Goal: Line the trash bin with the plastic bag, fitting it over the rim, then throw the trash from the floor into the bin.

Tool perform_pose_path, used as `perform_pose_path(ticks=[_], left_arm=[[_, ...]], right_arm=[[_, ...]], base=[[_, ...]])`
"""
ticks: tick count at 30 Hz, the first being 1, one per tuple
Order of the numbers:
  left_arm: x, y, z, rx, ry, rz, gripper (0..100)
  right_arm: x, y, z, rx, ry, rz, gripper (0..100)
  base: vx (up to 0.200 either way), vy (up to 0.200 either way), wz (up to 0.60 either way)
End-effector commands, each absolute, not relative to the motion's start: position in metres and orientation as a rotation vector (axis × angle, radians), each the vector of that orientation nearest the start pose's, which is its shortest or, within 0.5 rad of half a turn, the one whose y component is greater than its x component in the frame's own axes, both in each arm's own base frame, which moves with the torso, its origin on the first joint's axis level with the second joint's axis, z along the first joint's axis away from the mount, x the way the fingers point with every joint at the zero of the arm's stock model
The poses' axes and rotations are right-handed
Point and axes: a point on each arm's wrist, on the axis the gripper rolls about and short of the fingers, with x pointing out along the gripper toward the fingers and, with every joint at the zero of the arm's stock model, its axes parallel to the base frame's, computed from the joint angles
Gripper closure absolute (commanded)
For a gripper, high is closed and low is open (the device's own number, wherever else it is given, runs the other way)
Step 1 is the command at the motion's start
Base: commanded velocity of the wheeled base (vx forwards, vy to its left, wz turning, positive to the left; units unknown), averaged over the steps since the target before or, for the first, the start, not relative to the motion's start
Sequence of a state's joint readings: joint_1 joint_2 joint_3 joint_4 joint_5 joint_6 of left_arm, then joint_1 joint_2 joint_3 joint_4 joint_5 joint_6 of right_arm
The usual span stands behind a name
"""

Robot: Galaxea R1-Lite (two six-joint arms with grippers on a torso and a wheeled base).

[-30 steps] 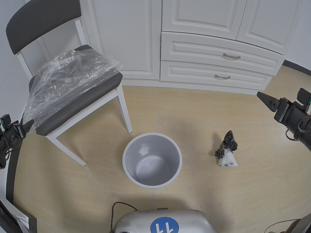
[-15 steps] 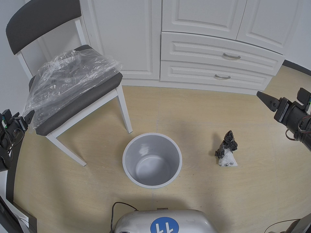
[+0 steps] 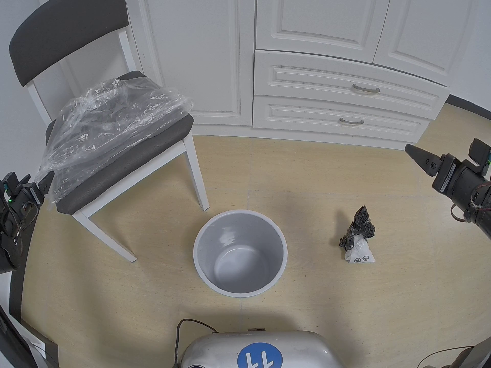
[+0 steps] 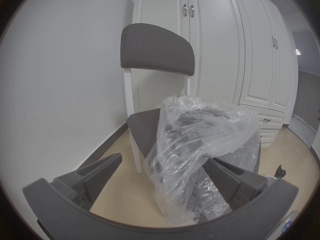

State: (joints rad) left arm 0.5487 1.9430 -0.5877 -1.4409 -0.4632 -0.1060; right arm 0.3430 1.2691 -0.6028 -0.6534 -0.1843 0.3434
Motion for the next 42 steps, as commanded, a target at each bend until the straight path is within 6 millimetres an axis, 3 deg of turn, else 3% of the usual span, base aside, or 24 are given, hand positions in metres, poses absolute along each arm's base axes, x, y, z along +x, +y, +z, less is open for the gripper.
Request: perform_pose_path(ticks=[1, 16, 24, 30, 36, 42], left_arm=[[0.281, 0.160, 0.126, -0.072, -0.073, 0.079, 100], [0.282, 0.154, 0.128, -0.070, -0.103, 0.057, 100], [0.243, 0.108, 0.163, -0.186, -0.172, -0.024, 100], [0.218, 0.079, 0.170, -0.227, -0.188, -0.041, 100], [0.202, 0.064, 0.173, -0.273, -0.215, 0.009, 100], [0.202, 0.064, 0.176, -0.289, -0.230, 0.019, 100]], right_arm=[[0.186, 0.062, 0.237, 0.340, 0.038, 0.156, 0], [0.181, 0.061, 0.240, 0.334, 0.019, 0.159, 0], [0.154, 0.058, 0.258, 0.326, -0.069, 0.208, 0], [0.146, 0.058, 0.263, 0.332, -0.096, 0.207, 0], [0.144, 0.060, 0.264, 0.309, -0.103, 0.220, 0], [0.147, 0.063, 0.259, 0.301, -0.079, 0.212, 0]], base=[[0.000, 0.000, 0.00], [0.000, 0.000, 0.00], [0.000, 0.000, 0.00], [0.000, 0.000, 0.00], [0.000, 0.000, 0.00], [0.000, 0.000, 0.00]])
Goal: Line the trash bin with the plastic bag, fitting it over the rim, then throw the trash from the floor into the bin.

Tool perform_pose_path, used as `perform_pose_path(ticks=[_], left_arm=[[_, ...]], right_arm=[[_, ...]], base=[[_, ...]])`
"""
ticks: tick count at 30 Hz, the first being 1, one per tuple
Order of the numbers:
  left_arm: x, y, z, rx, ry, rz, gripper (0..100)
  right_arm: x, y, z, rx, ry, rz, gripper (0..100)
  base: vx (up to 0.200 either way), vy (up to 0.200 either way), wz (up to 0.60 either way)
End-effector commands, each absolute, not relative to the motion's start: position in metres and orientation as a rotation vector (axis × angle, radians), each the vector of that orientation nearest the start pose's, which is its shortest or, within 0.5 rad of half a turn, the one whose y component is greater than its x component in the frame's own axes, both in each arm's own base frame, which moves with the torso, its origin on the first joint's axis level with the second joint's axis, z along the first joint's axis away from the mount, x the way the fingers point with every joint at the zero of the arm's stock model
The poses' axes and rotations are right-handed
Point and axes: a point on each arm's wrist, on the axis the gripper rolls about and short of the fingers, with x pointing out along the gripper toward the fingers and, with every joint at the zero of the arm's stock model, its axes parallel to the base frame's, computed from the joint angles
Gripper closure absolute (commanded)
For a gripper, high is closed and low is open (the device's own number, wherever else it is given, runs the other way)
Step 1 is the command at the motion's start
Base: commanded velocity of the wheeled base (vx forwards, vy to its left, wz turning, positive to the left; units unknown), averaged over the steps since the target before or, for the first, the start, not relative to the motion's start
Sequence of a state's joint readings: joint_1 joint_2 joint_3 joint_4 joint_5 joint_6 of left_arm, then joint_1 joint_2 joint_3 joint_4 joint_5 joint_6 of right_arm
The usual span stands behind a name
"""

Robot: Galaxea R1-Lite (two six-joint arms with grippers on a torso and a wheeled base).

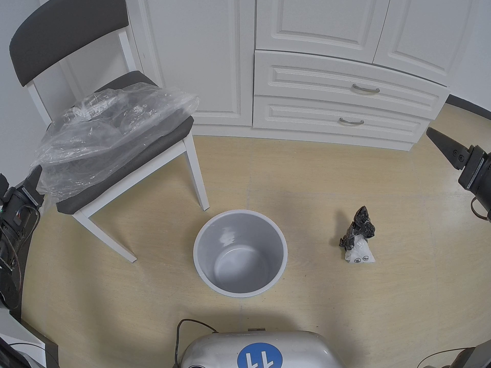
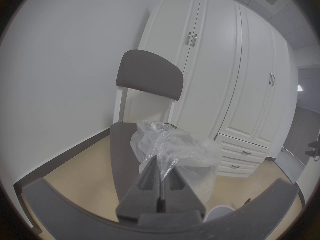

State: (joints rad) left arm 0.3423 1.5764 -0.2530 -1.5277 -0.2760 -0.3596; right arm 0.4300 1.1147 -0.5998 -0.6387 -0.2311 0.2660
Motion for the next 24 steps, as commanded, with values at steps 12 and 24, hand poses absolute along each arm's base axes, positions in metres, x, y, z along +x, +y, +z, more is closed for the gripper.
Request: perform_pose_path(ticks=[12, 24], left_arm=[[0.211, 0.043, 0.206, -0.279, -0.342, -0.113, 100], [0.124, -0.015, 0.260, -0.288, -0.484, -0.440, 100]], right_arm=[[0.173, 0.086, 0.229, 0.261, 0.045, 0.216, 0], [0.188, 0.126, 0.196, 0.169, 0.021, 0.249, 0]], base=[[0.000, 0.000, 0.00], [0.000, 0.000, 0.00]])
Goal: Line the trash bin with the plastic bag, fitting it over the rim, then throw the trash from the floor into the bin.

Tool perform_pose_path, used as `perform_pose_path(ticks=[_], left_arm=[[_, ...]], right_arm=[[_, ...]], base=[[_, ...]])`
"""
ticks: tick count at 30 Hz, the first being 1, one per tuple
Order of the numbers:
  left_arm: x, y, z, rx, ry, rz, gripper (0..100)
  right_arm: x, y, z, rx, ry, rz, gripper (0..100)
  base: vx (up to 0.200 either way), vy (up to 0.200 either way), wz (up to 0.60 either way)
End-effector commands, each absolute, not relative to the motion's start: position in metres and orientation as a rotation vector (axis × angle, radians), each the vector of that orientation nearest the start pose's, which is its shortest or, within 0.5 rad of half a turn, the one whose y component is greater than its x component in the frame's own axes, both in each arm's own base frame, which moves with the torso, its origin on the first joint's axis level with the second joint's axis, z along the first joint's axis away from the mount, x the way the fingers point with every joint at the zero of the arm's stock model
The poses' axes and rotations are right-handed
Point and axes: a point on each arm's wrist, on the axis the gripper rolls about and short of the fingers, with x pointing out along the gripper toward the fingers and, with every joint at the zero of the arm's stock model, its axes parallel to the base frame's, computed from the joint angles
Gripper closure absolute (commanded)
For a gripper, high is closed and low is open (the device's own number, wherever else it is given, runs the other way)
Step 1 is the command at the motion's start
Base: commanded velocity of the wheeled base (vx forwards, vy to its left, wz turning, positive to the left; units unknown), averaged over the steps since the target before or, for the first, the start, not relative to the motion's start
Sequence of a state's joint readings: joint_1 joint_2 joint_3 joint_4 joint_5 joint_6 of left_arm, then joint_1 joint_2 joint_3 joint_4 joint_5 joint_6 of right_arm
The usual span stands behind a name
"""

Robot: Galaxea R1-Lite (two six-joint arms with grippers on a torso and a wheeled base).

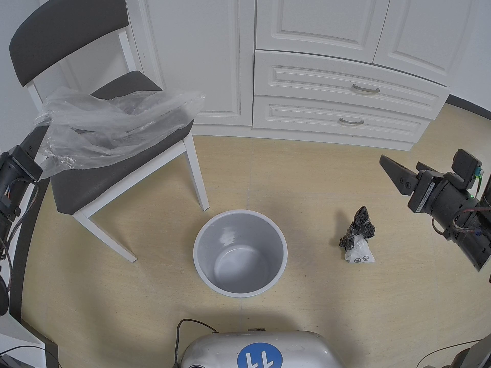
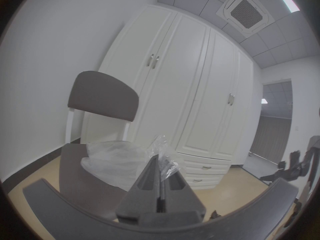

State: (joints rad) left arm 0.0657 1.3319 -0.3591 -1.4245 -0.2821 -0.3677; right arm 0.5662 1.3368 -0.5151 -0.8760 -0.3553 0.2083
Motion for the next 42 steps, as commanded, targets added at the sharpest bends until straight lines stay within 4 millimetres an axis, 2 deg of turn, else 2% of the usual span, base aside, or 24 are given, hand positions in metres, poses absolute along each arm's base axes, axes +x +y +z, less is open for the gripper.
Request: perform_pose_path(ticks=[1, 6, 13, 22, 25, 26, 36, 42], left_arm=[[0.116, -0.017, 0.262, -0.288, -0.477, -0.460, 100], [0.092, -0.022, 0.263, -0.244, -0.427, -0.528, 100], [0.078, -0.027, 0.257, -0.233, -0.367, -0.633, 100], [0.079, -0.031, 0.254, -0.245, -0.338, -0.681, 100], [0.079, -0.031, 0.254, -0.245, -0.338, -0.681, 100], [0.078, -0.033, 0.254, -0.248, -0.335, -0.696, 100], [0.078, -0.033, 0.255, -0.248, -0.340, -0.697, 100], [0.075, -0.033, 0.257, -0.250, -0.353, -0.709, 100]], right_arm=[[0.189, 0.129, 0.193, 0.166, 0.022, 0.251, 0], [0.189, 0.137, 0.187, 0.155, 0.040, 0.260, 0], [0.180, 0.146, 0.181, 0.152, 0.067, 0.312, 0], [0.166, 0.171, 0.162, 0.183, 0.159, 0.417, 0], [0.166, 0.171, 0.162, 0.183, 0.159, 0.417, 0], [0.159, 0.178, 0.156, 0.190, 0.197, 0.464, 0], [0.127, 0.177, 0.133, 0.112, 0.342, 0.680, 0], [0.122, 0.181, 0.122, 0.082, 0.395, 0.730, 0]], base=[[0.000, 0.000, 0.00], [0.000, 0.000, 0.00], [0.000, 0.000, 0.00], [0.000, 0.000, 0.00], [0.000, 0.000, 0.00], [0.000, 0.000, 0.00], [0.000, 0.000, 0.00], [0.000, 0.000, 0.00]])
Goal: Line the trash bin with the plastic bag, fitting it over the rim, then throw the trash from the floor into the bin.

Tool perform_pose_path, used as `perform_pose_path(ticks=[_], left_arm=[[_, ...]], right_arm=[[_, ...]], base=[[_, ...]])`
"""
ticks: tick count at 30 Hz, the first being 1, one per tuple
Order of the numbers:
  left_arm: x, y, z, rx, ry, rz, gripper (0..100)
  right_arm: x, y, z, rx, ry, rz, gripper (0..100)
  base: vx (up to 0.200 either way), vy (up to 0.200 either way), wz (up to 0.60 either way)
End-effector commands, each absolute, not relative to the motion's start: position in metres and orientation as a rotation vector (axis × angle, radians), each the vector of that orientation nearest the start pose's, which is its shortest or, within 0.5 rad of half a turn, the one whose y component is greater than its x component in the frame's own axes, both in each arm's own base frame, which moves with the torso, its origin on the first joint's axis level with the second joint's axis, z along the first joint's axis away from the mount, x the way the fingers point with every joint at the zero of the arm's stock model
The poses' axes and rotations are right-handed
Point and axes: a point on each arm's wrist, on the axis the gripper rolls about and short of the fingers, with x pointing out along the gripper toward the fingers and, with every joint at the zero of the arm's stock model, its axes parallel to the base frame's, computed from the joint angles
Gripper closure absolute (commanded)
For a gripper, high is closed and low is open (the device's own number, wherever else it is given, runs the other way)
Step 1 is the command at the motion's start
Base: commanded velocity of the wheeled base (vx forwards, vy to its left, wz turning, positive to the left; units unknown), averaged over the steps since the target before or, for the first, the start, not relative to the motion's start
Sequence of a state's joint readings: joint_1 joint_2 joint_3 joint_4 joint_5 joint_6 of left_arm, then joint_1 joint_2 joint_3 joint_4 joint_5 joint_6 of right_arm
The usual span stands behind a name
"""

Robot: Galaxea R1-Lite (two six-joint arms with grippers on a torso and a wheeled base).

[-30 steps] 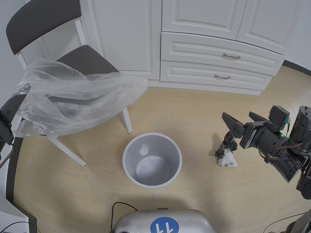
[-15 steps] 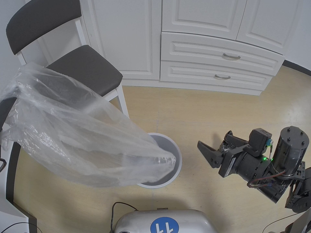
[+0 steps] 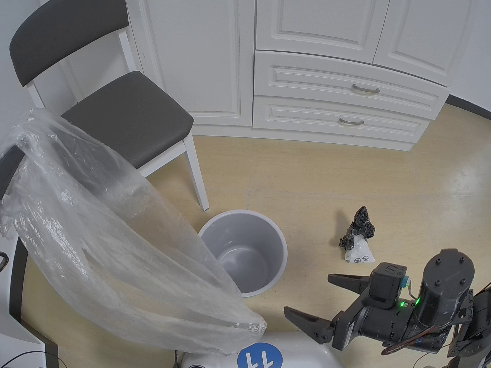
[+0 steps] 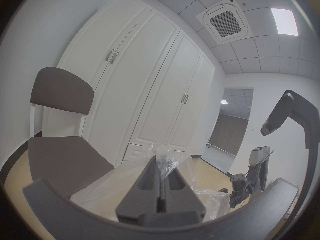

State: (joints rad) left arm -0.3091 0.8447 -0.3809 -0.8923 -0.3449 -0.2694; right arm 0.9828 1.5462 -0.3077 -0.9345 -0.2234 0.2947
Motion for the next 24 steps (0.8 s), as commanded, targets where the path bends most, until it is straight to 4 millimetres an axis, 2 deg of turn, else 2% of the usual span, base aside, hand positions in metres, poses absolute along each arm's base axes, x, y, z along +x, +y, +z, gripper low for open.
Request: perform_pose_path(ticks=[1, 10, 15, 16, 24], left_arm=[[0.074, -0.033, 0.257, -0.251, -0.355, -0.717, 100], [0.070, -0.036, 0.258, -0.264, -0.363, -0.767, 100], [0.069, -0.036, 0.259, -0.265, -0.367, -0.772, 100], [0.069, -0.036, 0.259, -0.266, -0.369, -0.774, 100], [0.068, -0.036, 0.259, -0.270, -0.369, -0.785, 100]], right_arm=[[0.122, 0.183, 0.118, 0.075, 0.408, 0.736, 0], [0.125, 0.201, 0.099, 0.109, 0.503, 0.734, 0], [0.131, 0.217, 0.093, 0.125, 0.491, 0.754, 0], [0.136, 0.226, 0.089, 0.140, 0.471, 0.763, 0], [0.142, 0.238, 0.070, 0.125, 0.515, 0.778, 0]], base=[[0.000, 0.000, 0.00], [0.000, 0.000, 0.00], [0.000, 0.000, 0.00], [0.000, 0.000, 0.00], [0.000, 0.000, 0.00]])
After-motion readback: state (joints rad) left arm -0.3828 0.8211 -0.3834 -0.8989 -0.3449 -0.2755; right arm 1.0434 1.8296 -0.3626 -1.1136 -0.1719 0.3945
